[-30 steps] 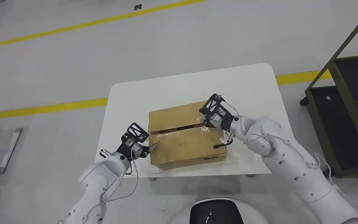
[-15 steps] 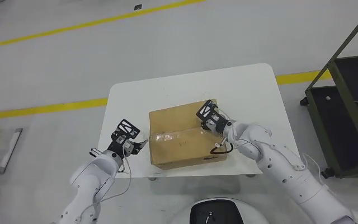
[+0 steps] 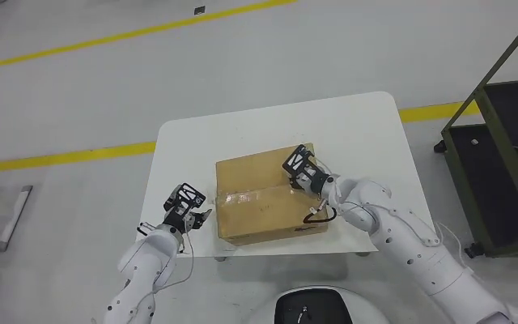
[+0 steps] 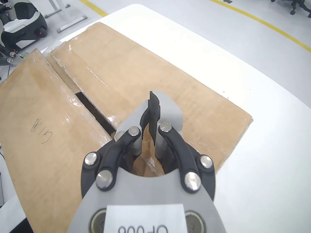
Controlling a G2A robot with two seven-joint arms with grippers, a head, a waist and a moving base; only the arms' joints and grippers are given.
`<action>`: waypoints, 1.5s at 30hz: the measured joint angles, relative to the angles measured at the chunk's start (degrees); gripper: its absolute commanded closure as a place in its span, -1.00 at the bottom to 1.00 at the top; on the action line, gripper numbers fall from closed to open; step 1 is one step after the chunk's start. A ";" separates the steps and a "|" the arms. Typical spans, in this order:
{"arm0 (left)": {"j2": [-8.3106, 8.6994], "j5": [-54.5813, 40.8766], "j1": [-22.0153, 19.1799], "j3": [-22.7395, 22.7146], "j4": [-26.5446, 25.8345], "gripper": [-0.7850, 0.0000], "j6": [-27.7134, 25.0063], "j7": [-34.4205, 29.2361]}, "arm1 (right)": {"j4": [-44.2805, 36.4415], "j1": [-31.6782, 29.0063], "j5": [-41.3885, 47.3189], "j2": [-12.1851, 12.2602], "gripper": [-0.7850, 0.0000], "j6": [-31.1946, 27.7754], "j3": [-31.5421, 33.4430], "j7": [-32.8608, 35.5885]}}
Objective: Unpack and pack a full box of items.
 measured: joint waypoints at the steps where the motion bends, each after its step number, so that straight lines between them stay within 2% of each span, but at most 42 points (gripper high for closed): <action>1: 0.00 0.01 0.01 -0.02 -0.04 -1.00 0.01 -0.05 | 0.01 0.00 -0.03 -0.02 1.00 -0.08 0.03 0.03; 9: 0.00 0.12 0.13 -0.03 0.10 -1.00 0.22 0.12 | -0.25 -0.41 0.58 -0.19 1.00 -0.17 0.66 0.64; 14: -0.44 1.66 -0.17 1.63 4.35 -1.00 2.29 2.60 | -0.07 -0.64 0.47 -0.32 1.00 -0.38 0.65 0.85; 19: -1.32 2.38 -2.80 4.74 10.03 -1.00 5.18 5.65 | -0.02 -0.76 0.57 -0.45 1.00 -0.66 0.74 1.05; 24: -2.36 0.66 -7.25 7.88 15.79 -1.00 4.67 7.60 | -0.01 -0.90 0.40 -0.61 1.00 -0.90 0.60 1.24; 28: -3.07 -1.52 -9.74 8.95 17.75 -1.00 6.11 9.70 | -0.13 -1.05 0.39 -0.71 1.00 -0.98 0.58 1.42; 36: -3.47 -6.49 -8.59 6.36 16.25 -1.00 9.11 14.25 | -0.33 -1.34 0.33 -0.81 1.00 -0.96 1.17 1.63; 45: -3.34 -14.30 -5.38 1.71 11.25 -1.00 6.56 13.77 | -0.36 -1.26 0.09 -0.95 1.00 -1.46 1.53 1.63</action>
